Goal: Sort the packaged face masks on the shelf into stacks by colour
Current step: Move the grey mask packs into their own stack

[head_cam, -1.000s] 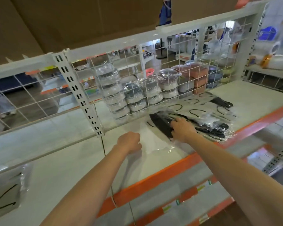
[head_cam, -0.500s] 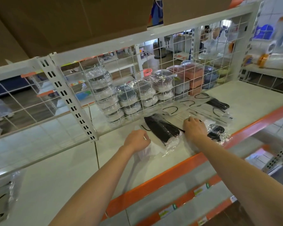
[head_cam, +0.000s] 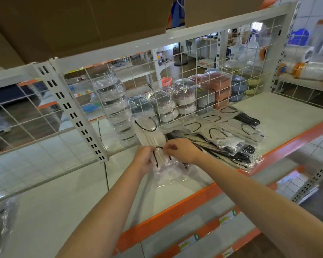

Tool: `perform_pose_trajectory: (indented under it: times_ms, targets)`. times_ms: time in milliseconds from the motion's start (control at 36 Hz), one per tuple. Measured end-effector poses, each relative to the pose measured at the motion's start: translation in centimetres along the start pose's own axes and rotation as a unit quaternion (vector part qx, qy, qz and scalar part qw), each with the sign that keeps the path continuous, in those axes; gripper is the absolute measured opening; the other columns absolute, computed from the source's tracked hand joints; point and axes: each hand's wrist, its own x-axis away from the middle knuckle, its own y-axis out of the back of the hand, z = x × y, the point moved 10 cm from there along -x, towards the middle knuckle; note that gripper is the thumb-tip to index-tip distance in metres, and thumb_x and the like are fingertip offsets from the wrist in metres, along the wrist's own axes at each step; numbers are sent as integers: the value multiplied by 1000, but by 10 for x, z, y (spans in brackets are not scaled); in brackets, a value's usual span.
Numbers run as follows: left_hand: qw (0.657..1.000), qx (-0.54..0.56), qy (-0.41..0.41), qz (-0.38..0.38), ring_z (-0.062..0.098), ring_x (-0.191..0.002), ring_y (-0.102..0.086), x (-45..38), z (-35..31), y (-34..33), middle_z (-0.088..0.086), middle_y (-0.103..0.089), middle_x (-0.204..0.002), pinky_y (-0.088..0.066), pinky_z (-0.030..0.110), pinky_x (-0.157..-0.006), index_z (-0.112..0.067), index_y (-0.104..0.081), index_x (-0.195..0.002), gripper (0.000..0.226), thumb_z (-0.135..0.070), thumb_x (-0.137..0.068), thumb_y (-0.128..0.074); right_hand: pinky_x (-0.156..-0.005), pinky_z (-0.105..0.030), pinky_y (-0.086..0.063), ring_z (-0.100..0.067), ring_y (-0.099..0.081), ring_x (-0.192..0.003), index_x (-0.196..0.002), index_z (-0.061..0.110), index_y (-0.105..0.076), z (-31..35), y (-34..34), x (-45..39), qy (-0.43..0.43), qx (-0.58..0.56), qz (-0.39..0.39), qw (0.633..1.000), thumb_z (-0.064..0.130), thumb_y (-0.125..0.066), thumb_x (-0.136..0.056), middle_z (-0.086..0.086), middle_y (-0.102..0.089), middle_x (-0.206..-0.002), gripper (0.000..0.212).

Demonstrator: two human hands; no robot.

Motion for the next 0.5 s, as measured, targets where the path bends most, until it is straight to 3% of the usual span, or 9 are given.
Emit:
perform_pose_trajectory:
  times_ms: [83, 194, 250, 333, 389, 500]
  targets:
    - [999, 38, 1, 4, 20, -58, -65, 6, -7, 10, 12, -65, -70, -53, 23, -46, 1, -56, -100, 22, 11, -90, -39, -89, -31, -47, -22, -58, -102, -110, 10, -62, -26, 17, -10, -53, 42, -34, 997, 18, -50, -94, -8, -64, -112, 21]
    - [1000, 24, 15, 12, 13, -47, -65, 8, -11, 26, 6, -66, -54, -52, 22, -43, 10, -53, -119, 30, 9, -91, -41, -96, -37, -44, -28, -49, -114, -123, 7, -51, -67, 36, -23, -126, 109, -76, 983, 15, -49, -94, -12, -51, -124, 30]
    - [999, 23, 28, 28, 13, -45, -64, 10, -12, 30, 5, -64, -51, -50, 21, -42, 7, -57, -111, 25, 8, -92, -41, -103, -41, -40, -29, -44, -122, -131, 6, -45, -83, 44, -28, -144, 154, -92, 973, 18, -50, -94, -14, -46, -134, 40]
    - [998, 20, 41, 47, 15, -44, -64, 12, -13, 34, 6, -64, -50, -50, 21, -41, -1, -58, -81, 21, 7, -91, -41, -109, -43, -35, -30, -38, -130, -139, 6, -36, -105, 47, -34, -175, 147, -89, 969, 19, -54, -93, -14, -37, -143, 51]
    - [998, 14, 42, 46, 16, -46, -64, 9, -13, 39, 7, -64, -53, -51, 22, -43, -1, -57, -80, 18, 7, -90, -44, -105, -43, -39, -31, -41, -125, -136, 7, -38, -116, 45, -34, -200, 152, -81, 965, 19, -58, -90, -16, -42, -137, 51]
    - [998, 14, 42, 39, 16, -47, -64, 4, -12, 44, 6, -65, -54, -52, 24, -46, -3, -58, -78, 19, 3, -92, -46, -94, -41, -45, -28, -43, -124, -130, 13, -43, -113, 43, -30, -201, 281, -81, 935, 23, -51, -93, -11, -49, -133, 39]
